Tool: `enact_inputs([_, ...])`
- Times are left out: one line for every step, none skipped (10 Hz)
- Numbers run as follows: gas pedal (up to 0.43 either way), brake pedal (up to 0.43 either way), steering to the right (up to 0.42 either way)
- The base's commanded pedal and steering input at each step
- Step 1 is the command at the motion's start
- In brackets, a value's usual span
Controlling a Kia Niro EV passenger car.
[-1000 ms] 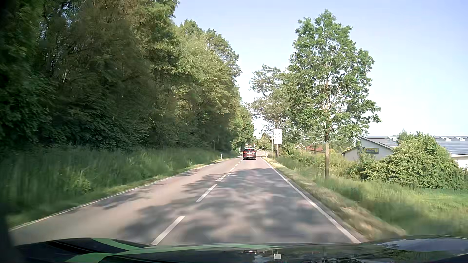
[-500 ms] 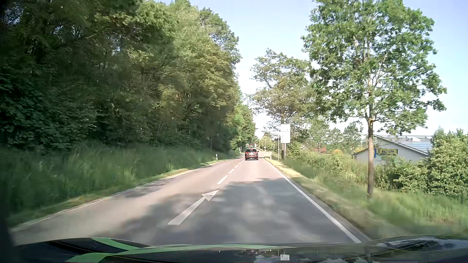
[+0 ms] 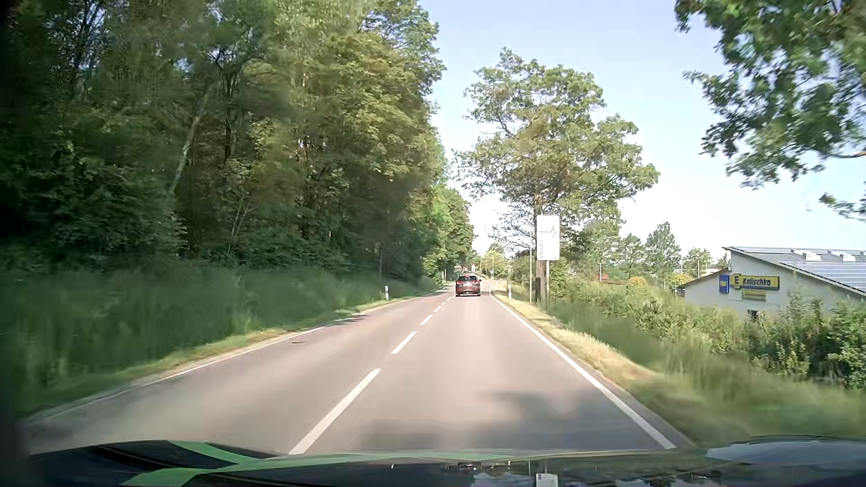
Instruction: Follow the waypoints while adhering to traffic rules and regulations
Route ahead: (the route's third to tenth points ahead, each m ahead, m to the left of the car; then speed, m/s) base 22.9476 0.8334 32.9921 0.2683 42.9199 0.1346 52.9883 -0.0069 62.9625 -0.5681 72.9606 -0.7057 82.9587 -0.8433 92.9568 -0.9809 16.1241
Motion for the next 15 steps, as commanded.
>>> enact_inputs([0.059, 0.000, -0.001])
enact_inputs([0.059, 0.000, -0.001])
enact_inputs([0.059, 0.000, 0.000])
enact_inputs([0.059, 0.000, 0.000])
enact_inputs([0.059, 0.000, 0.000])
enact_inputs([0.059, 0.000, 0.000])
enact_inputs([0.059, 0.000, 0.001])
enact_inputs([0.059, 0.000, 0.003])
enact_inputs([0.059, 0.000, 0.006])
enact_inputs([0.059, 0.000, 0.008])
enact_inputs([0.059, 0.000, 0.008])
enact_inputs([0.047, 0.000, 0.008])
enact_inputs([0.000, 0.000, 0.008])
enact_inputs([0.000, 0.000, 0.008])
enact_inputs([0.000, 0.000, 0.006])
